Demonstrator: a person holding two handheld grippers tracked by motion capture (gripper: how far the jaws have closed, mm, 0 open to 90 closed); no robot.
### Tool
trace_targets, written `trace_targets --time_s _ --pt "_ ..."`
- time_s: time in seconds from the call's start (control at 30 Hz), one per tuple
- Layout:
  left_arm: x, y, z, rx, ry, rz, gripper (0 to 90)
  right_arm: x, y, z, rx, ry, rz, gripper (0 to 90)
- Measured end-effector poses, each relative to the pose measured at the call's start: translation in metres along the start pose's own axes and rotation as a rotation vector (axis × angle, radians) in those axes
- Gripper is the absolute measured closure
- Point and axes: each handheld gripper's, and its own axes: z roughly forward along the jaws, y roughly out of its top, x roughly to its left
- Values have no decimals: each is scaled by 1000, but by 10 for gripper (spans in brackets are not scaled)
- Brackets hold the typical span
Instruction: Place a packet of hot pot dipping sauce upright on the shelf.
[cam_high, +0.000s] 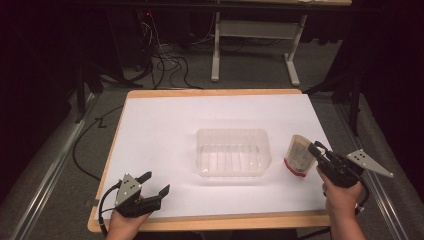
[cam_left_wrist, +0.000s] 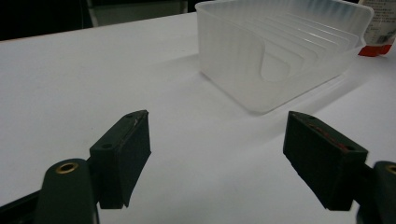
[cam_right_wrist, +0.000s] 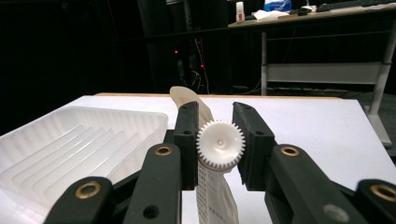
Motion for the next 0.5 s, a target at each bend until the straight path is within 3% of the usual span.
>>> trace_targets --time_s 0.3,0.5 --pt "0 1 4 6 -12 6 236 -2 -1 -5 0 1 8 711" --pt "0 1 4 6 -14 6 236 -2 0 -7 -2 6 20 548"
